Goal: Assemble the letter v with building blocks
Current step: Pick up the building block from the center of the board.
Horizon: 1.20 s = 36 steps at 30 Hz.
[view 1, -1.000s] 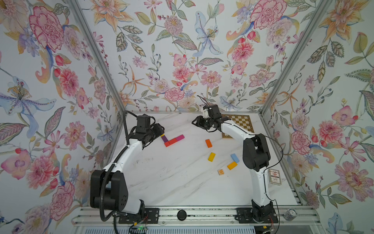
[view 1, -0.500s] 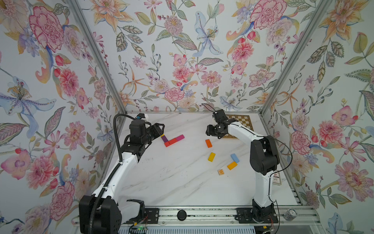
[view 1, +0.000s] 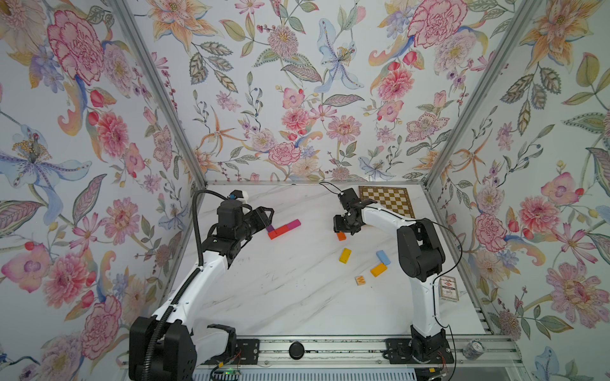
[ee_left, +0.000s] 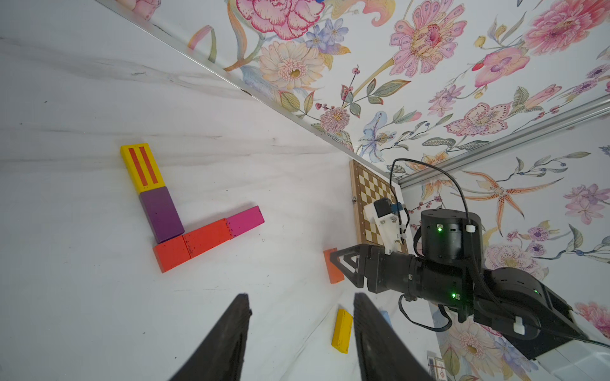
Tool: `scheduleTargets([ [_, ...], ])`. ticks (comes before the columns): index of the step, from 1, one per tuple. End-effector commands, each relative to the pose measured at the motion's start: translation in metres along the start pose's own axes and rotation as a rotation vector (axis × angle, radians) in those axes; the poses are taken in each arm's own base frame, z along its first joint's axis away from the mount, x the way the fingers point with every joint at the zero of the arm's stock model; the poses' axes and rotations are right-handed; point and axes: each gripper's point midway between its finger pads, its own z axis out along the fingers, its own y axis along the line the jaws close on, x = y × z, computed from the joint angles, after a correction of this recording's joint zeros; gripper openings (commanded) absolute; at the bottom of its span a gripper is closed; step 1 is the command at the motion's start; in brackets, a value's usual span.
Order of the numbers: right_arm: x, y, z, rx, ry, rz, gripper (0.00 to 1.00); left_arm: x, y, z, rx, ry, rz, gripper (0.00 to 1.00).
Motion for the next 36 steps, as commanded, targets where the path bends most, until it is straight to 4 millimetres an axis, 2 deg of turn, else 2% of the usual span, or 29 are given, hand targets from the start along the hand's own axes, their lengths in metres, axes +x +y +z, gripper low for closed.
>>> scheduleTargets([
  [1,0.017,-0.003,0.011,0.029,0.05,-0.021,0.57,0.003,0.001,0.003,-0.004,-0.004,-0.002,0.54],
  [11,0.026,-0.001,0.018,0.041,0.073,-0.033,0.46,0.007,0.003,0.005,-0.01,0.006,-0.009,0.54],
  [22,0.035,-0.006,0.021,0.091,0.106,-0.063,0.29,0.01,0.004,0.008,-0.016,0.016,-0.012,0.53],
  [24,0.035,-0.005,0.019,0.094,0.108,-0.07,0.23,0.01,0.003,0.008,-0.014,0.017,-0.01,0.53],
  [32,0.025,0.015,-0.002,0.084,0.06,-0.151,0.22,0.011,0.004,0.006,-0.018,0.012,-0.005,0.53],
  [36,0.029,0.047,-0.012,0.038,0.051,-0.23,0.23,0.012,0.006,0.006,-0.021,0.011,-0.006,0.53],
])
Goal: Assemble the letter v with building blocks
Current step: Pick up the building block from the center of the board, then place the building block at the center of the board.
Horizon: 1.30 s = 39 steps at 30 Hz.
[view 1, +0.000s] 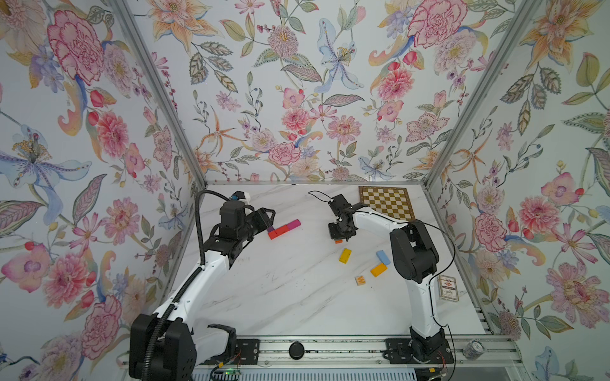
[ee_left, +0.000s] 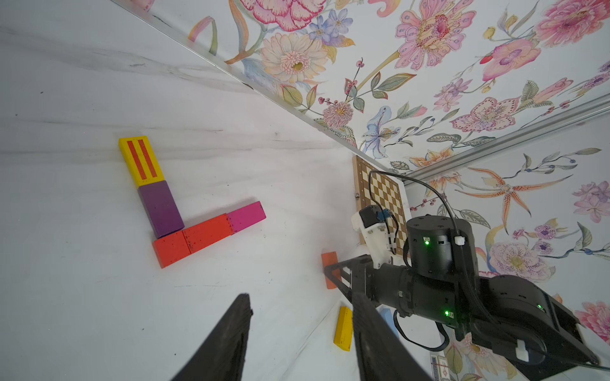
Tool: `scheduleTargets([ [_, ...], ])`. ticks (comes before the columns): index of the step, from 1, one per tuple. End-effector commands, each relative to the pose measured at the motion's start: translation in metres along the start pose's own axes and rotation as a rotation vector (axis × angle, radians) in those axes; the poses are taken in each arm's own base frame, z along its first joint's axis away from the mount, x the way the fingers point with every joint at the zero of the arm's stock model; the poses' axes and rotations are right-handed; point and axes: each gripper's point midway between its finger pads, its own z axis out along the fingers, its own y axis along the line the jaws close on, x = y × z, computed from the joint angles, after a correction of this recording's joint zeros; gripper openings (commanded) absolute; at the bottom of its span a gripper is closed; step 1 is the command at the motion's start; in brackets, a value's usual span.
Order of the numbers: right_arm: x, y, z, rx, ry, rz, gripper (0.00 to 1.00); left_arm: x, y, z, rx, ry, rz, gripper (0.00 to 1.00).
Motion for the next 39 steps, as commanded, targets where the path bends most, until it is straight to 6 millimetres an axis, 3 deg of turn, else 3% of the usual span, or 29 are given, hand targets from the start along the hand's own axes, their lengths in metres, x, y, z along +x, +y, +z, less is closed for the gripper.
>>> scheduleTargets([
  [1,-0.003,0.024,-0.02,-0.023,-0.012,-0.082,0.23,0.005,0.002,0.001,-0.003,-0.001,-0.003,0.53],
  [11,0.012,0.089,-0.022,-0.11,0.015,-0.201,0.23,0.006,0.004,-0.003,-0.009,-0.01,0.002,0.53],
  [22,0.022,0.139,-0.012,-0.172,0.032,-0.253,0.26,0.008,0.007,-0.005,-0.021,-0.014,0.0,0.53],
  [31,0.026,0.151,0.001,-0.161,0.048,-0.272,0.27,0.01,0.01,-0.006,-0.031,-0.014,0.0,0.54],
  [39,0.03,0.153,0.007,-0.152,0.058,-0.284,0.34,0.01,0.012,-0.008,-0.039,-0.018,0.002,0.54],
])
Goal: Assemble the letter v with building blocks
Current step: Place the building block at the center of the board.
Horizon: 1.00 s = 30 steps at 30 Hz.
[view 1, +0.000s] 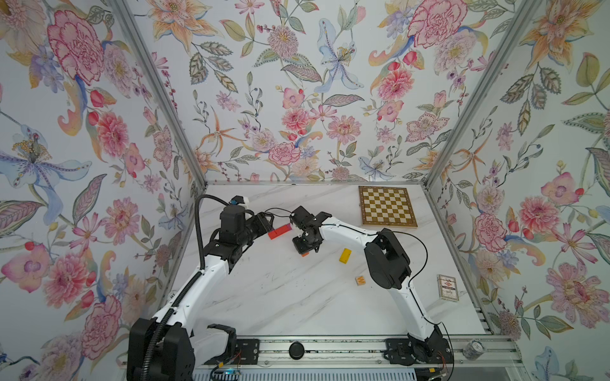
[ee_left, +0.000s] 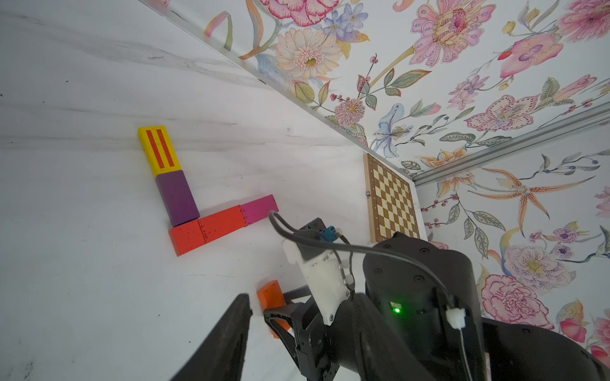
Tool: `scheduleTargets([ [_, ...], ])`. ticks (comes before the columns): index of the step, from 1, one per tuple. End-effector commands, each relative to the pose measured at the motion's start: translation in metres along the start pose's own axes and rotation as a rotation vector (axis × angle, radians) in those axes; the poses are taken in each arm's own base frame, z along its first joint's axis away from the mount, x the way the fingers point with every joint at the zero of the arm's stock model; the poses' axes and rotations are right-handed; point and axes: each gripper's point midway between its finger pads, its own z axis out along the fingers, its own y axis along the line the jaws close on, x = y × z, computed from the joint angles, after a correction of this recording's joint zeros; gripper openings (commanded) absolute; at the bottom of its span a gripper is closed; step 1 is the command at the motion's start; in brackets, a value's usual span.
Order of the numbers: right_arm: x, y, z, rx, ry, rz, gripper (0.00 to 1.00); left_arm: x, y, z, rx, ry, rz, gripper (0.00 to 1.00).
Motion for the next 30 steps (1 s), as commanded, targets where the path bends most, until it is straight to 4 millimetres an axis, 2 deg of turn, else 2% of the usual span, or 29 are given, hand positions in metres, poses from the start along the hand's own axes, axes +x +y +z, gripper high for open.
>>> scheduleTargets([
  [1,0.006,0.001,0.009,0.011,0.033,0.002,0.35,0.002,0.001,-0.004,-0.011,-0.009,0.004,0.54],
  [12,0.005,0.004,0.006,0.001,0.027,0.002,0.47,0.0,-0.001,-0.004,-0.006,-0.01,0.007,0.54],
  [15,-0.001,0.006,-0.004,-0.005,0.006,0.002,0.56,0.001,0.0,-0.003,-0.005,-0.012,0.009,0.54],
  [18,-0.012,0.008,-0.014,-0.012,-0.028,0.007,0.6,0.003,0.003,0.001,-0.014,-0.002,0.013,0.55],
  [23,-0.029,0.015,-0.032,-0.037,-0.081,0.02,0.63,0.008,0.004,0.003,-0.009,0.022,0.019,0.55],
  [30,-0.043,0.017,-0.073,-0.049,-0.16,0.039,0.66,0.017,0.01,0.003,-0.013,0.039,0.033,0.55],
])
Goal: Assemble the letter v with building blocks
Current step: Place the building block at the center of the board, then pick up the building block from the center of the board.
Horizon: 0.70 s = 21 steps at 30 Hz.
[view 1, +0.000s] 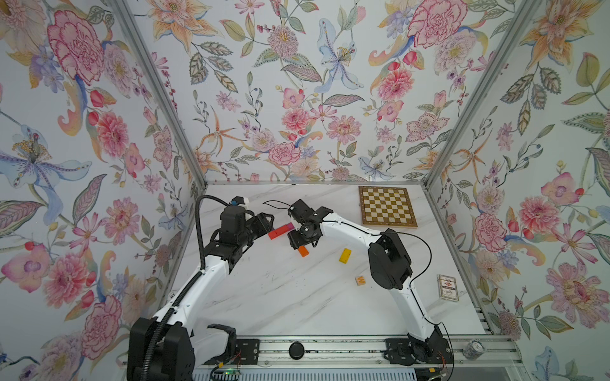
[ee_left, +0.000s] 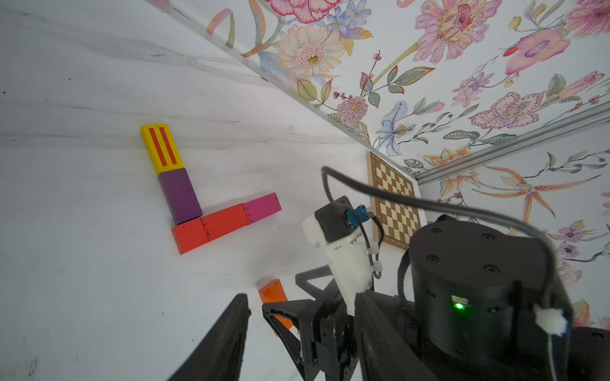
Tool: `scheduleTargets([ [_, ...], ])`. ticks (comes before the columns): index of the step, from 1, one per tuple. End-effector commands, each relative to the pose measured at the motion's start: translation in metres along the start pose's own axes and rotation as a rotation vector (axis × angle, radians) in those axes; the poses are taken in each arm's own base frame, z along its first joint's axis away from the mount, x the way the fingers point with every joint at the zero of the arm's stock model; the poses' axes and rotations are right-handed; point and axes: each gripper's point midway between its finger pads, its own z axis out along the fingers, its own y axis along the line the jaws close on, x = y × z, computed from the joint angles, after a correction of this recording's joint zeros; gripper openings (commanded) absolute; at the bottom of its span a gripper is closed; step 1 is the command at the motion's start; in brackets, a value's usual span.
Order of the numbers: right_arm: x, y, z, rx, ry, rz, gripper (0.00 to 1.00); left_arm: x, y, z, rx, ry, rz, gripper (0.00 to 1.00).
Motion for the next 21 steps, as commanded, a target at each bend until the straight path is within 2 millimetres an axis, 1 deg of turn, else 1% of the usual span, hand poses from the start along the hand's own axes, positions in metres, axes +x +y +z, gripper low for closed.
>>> scheduleTargets([
  [1,-0.016,0.008,-0.043,-0.021,-0.071,0.014,0.66,0.014,0.005,0.003,0.002,0.039,0.031,0.55],
  [3,-0.015,0.004,-0.052,-0.012,-0.084,0.019,0.66,0.02,0.006,0.007,0.009,0.062,0.03,0.55],
  [5,-0.012,-0.005,-0.06,0.014,-0.095,0.031,0.66,0.026,0.007,0.012,0.017,0.088,0.028,0.54],
  [10,-0.001,-0.035,-0.076,0.061,-0.12,0.126,0.64,0.035,0.005,0.016,0.048,0.123,0.035,0.54],
  [13,0.011,-0.057,-0.082,0.078,-0.146,0.219,0.63,0.039,0.004,0.017,0.057,0.127,0.041,0.54],
  [15,0.02,-0.076,-0.087,0.092,-0.175,0.297,0.61,0.043,0.004,0.019,0.062,0.136,0.044,0.54],
  [16,0.027,-0.084,-0.087,0.099,-0.178,0.332,0.6,0.044,0.003,0.019,0.066,0.141,0.047,0.54],
  [18,0.039,-0.106,-0.089,0.128,-0.196,0.418,0.58,0.047,0.005,0.022,0.064,0.152,0.052,0.54],
  [21,0.058,-0.133,-0.088,0.186,-0.193,0.508,0.57,0.051,0.004,0.026,0.068,0.169,0.059,0.54],
])
